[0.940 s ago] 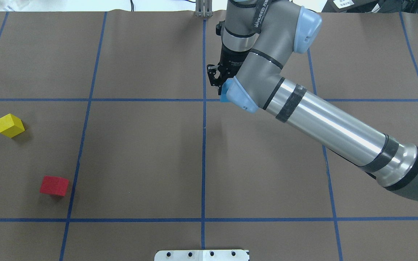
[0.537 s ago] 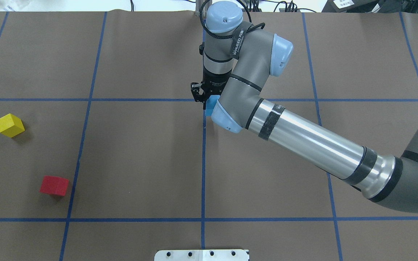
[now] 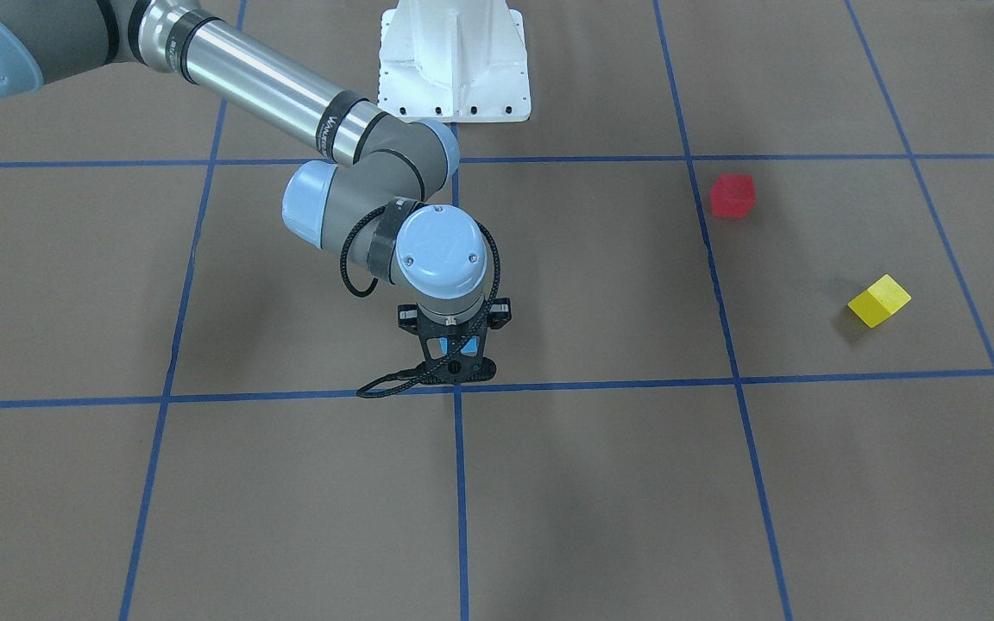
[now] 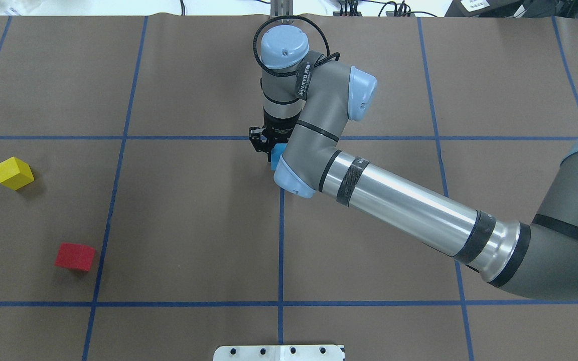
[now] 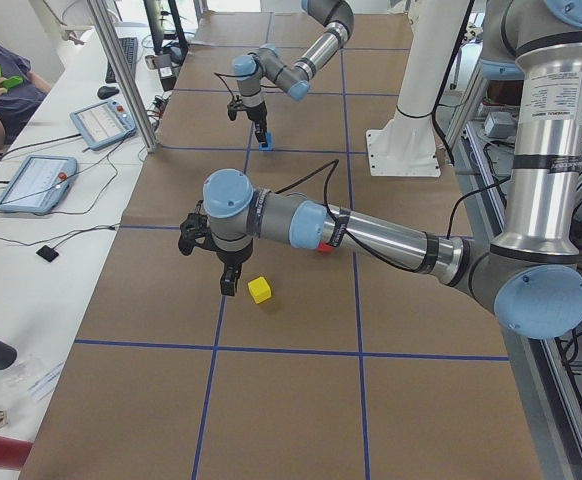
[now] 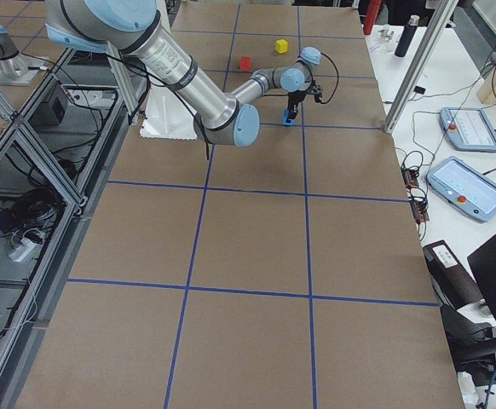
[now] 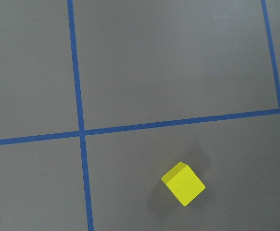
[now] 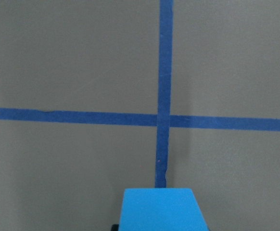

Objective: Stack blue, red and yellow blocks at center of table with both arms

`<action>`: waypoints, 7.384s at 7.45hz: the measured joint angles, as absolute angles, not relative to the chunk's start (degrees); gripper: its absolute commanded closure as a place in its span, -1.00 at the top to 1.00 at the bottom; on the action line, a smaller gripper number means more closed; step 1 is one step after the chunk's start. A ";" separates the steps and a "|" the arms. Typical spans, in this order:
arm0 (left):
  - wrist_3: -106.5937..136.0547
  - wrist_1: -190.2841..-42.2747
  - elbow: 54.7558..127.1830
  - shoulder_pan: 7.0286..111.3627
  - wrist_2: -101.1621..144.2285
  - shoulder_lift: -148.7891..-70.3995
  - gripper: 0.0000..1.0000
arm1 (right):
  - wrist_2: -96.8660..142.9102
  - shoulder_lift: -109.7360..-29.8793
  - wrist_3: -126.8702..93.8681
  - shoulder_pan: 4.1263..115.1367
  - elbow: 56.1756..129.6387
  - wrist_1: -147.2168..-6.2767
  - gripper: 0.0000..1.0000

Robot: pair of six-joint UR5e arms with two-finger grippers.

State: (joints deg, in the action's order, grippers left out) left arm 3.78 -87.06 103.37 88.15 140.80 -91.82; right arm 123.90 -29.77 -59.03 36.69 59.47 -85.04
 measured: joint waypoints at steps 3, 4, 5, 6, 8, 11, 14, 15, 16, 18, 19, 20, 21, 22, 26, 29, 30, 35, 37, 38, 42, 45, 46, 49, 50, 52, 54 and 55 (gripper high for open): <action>3.85 -87.03 103.36 88.15 140.80 -91.76 1.00 | 123.72 -30.57 -59.18 36.00 59.44 -84.91 0.98; 3.86 -87.02 103.36 88.17 140.80 -91.76 1.00 | 123.69 -30.72 -59.16 35.98 59.54 -84.88 0.98; 3.89 -87.03 103.36 88.18 140.80 -91.76 1.00 | 123.69 -30.74 -59.13 35.97 59.71 -84.85 0.98; 3.97 -87.05 103.36 88.18 140.80 -91.84 1.00 | 123.70 -30.76 -59.10 36.06 59.95 -84.81 0.98; 8.56 -87.08 105.02 86.84 139.44 -93.65 1.00 | 123.25 -31.28 -59.21 37.72 62.61 -84.95 0.98; 32.61 -87.89 115.27 72.88 131.48 -95.47 0.98 | 125.02 -37.68 -57.19 44.98 71.78 -85.43 0.99; 54.98 -104.69 121.98 52.89 116.26 -87.48 0.98 | 129.58 -48.58 -44.19 54.61 78.41 -85.31 0.99; 59.96 -113.47 121.54 47.33 111.69 -83.27 0.98 | 129.98 -53.04 -39.36 57.62 80.67 -85.31 0.99; 63.15 -118.26 121.11 42.94 108.32 -80.99 0.98 | 130.14 -57.09 -34.69 60.46 82.50 -85.37 0.99; 65.03 -120.85 120.10 37.59 104.50 -79.57 0.98 | 130.17 -62.79 -26.82 64.97 83.86 -85.37 0.99; 65.21 -121.10 119.31 36.07 103.80 -79.44 0.98 | 130.17 -64.67 -23.98 66.64 84.11 -85.32 0.99; 65.25 -121.22 118.36 34.57 102.97 -79.40 0.98 | 130.17 -66.41 -22.02 67.70 84.69 -85.15 0.99; 65.22 -121.29 117.39 33.12 101.98 -79.38 0.98 | 130.17 -67.95 -21.06 68.14 85.58 -84.96 0.99; 65.17 -121.34 116.62 32.05 101.37 -79.37 0.98 | 130.17 -68.86 -20.68 68.32 86.22 -84.87 0.99; 65.05 -121.67 114.81 29.24 100.99 -79.50 0.98 | 130.16 -70.15 -20.48 68.75 86.86 -84.73 0.99; 65.02 -123.93 113.19 28.04 101.20 -79.54 0.65 | 130.24 -70.68 -20.49 69.02 87.72 -85.01 0.99; 65.00 -124.16 113.03 27.88 101.32 -79.53 0.04 | 130.25 -70.68 -20.53 69.05 87.94 -85.22 0.99; 65.30 -123.12 115.75 29.09 107.17 -79.65 -1.00 | 130.90 -70.83 -20.57 69.82 88.41 -85.43 0.99; 65.30 -120.65 117.37 32.24 111.30 -81.60 -1.00 | 130.95 -70.87 -20.57 70.15 88.42 -85.43 0.99; 65.27 -115.42 118.27 34.31 113.06 -85.70 -1.00 | 130.95 -71.02 -20.57 70.27 88.47 -85.41 0.99; 65.18 -78.56 114.48 36.78 113.33 -120.40 -1.00 | 130.96 -77.82 -20.58 71.30 94.31 -85.10 0.99; 65.75 -76.06 98.70 36.26 111.64 -137.21 -1.00 | 130.90 -82.98 -18.63 74.66 96.70 -84.78 0.99; 66.42 -79.92 91.96 36.13 111.54 -141.04 -1.00 | 131.11 -83.90 -16.26 76.92 96.45 -84.99 0.99; 69.01 -89.07 76.40 35.24 110.47 -149.11 -1.00 | 133.39 -86.25 -13.09 81.11 95.94 -84.92 0.99; 69.11 -89.73 75.11 35.08 110.36 -149.72 -1.00 | 134.37 -86.92 -12.21 81.72 95.86 -84.93 0.99; 68.71 -90.77 73.63 34.92 109.73 -149.91 -1.00 | 135.70 -87.80 -11.55 82.18 95.79 -84.91 0.99; 68.56 -92.83 71.73 34.76 108.89 -149.81 -1.00 | 135.92 -87.95 -11.51 82.25 95.74 -84.90 0.99; 68.57 -93.42 71.28 34.74 108.78 -149.79 -1.00 | 135.95 -87.95 -11.51 82.26 95.73 -84.88 0.99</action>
State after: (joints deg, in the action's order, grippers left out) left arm 68.57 -93.42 71.28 34.74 108.78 -149.79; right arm 135.95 -87.95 -11.51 82.26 95.73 -84.88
